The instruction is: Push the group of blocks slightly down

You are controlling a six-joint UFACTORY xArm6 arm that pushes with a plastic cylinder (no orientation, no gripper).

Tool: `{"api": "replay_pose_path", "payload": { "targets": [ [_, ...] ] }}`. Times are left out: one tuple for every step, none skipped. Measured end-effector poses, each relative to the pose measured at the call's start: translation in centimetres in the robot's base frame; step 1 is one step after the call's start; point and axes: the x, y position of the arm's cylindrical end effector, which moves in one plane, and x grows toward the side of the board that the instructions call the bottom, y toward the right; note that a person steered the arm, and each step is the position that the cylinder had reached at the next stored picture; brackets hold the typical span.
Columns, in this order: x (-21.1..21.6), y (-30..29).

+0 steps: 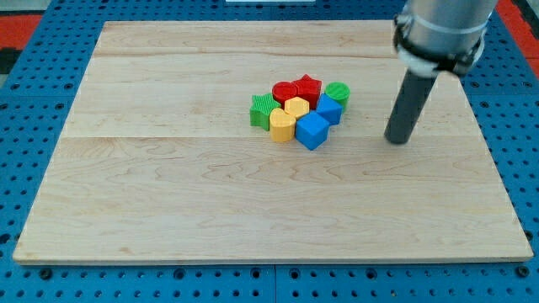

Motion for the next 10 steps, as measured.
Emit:
{"api": "replay_pose_path", "payload": {
  "targets": [
    [-7.0,1.5],
    [-13.1,0.3],
    [-13.1,-1.9],
    [-10.4,-2.3],
    [-7.4,-3.5],
    [-6.8,-7.8],
    [-7.3,-9.0],
    [-6.6,-10.3],
    [-4.8,-14.4],
    [-3.8,-19.0]
  ]
}}
